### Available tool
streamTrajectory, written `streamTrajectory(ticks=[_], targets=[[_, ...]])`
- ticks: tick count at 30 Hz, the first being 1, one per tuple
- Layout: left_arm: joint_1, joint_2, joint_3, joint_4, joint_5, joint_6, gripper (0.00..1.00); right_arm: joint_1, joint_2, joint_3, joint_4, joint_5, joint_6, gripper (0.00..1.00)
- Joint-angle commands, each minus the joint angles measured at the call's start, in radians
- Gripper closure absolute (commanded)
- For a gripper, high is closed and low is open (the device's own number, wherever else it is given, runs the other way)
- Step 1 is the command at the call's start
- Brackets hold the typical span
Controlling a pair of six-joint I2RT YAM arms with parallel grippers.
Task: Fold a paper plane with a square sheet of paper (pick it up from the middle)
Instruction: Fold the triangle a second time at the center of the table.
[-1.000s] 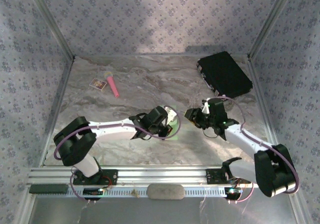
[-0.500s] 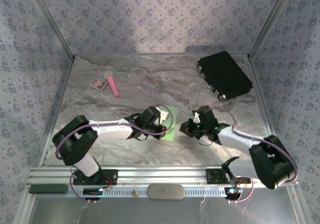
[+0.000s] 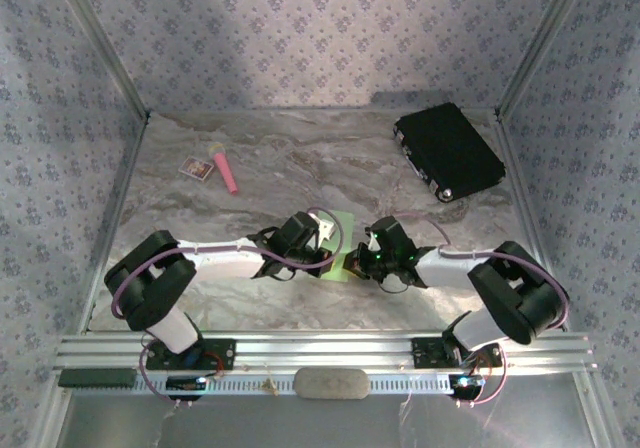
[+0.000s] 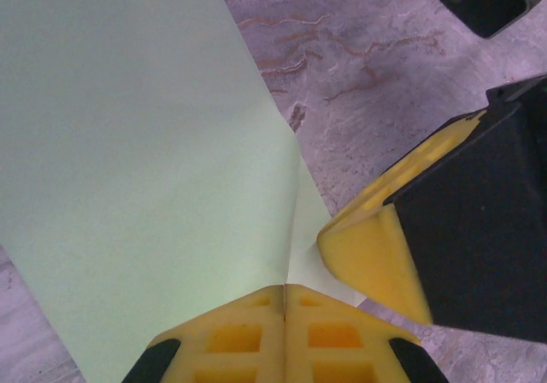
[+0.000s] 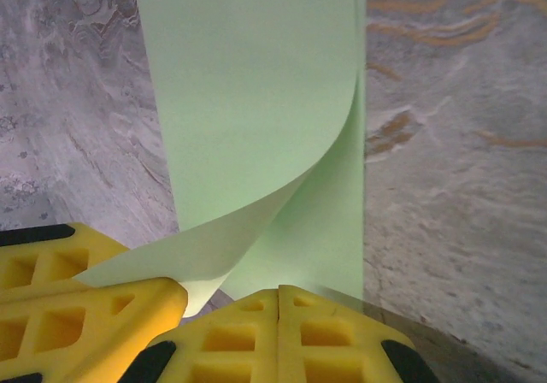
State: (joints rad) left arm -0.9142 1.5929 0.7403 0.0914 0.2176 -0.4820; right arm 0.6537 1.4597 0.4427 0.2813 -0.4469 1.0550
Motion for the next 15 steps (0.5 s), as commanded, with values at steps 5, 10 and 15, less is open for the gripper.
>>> streamTrajectory(ticks=[5,10,15], targets=[[0.012,-0.013,-0.018,0.071,0.036,-0.061,1.0,-0.027,0.022,0.029,-0.113,0.036,-0.057,1.0],[0.012,0.02,-0.012,0.123,0.058,-0.125,1.0,-0.072,0.013,0.049,-0.224,0.031,-0.144,1.0],[0.012,0.052,-0.012,0.183,0.065,-0.203,1.0,-0.105,0.008,0.085,-0.285,0.008,-0.222,1.0]])
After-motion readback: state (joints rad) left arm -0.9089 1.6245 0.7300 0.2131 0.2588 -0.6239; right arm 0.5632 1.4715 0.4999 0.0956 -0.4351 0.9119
